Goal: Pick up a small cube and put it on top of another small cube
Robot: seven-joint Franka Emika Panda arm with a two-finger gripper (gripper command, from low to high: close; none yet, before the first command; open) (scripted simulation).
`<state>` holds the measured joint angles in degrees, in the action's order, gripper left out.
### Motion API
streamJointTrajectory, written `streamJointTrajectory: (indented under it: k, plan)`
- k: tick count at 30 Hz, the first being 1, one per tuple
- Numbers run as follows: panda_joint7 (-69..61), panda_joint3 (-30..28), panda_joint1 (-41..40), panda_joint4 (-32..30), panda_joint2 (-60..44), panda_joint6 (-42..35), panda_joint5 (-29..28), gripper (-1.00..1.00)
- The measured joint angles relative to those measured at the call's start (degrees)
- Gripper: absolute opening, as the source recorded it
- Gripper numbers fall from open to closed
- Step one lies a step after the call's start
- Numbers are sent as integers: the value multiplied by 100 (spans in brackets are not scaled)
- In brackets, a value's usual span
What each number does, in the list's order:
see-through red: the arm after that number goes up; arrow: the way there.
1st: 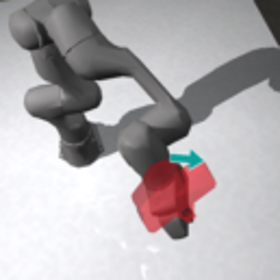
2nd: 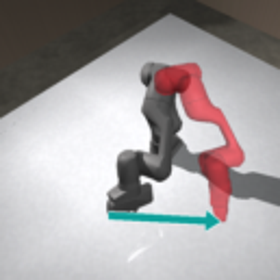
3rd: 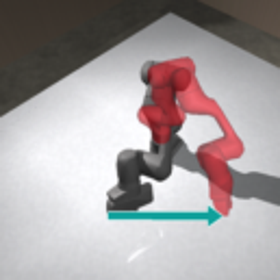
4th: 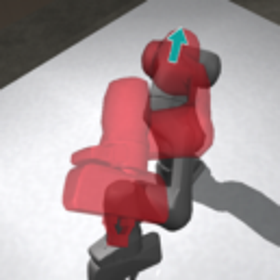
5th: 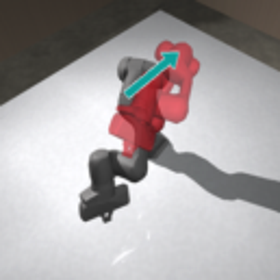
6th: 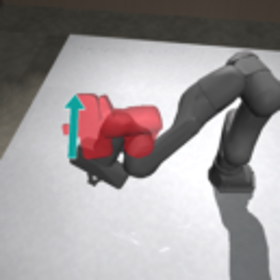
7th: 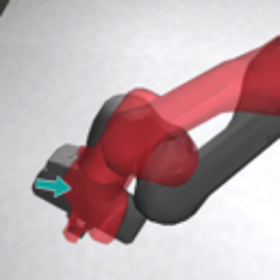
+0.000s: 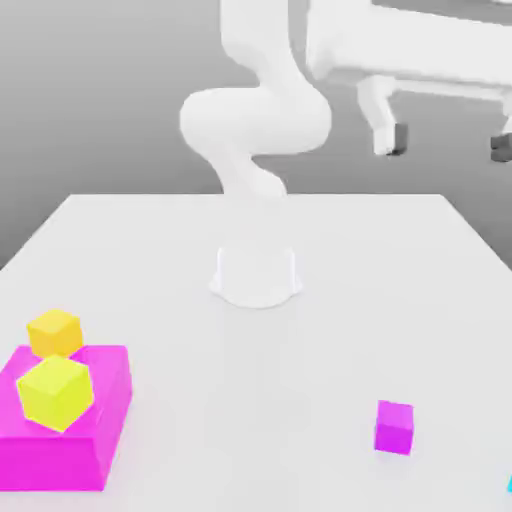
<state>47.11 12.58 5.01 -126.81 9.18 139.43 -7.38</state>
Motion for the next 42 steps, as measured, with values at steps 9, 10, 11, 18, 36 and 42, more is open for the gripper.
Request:
streamJointTrajectory:
  k: [9, 10, 11, 18, 36, 42]
  plan:
    - [163, 320, 614, 257, -1884, 376, -517, 0]
    - [172, 349, 675, 285, -2091, 419, -562, 0]
    - [180, 380, 738, 313, -2299, 462, -605, 0]
    - [228, 491, 1229, 527, -3735, 865, -864, 0]
    - [348, 136, 822, 180, -3202, 666, -599, -100]
    - [754, -629, 45, -481, -2283, 453, -303, -100]
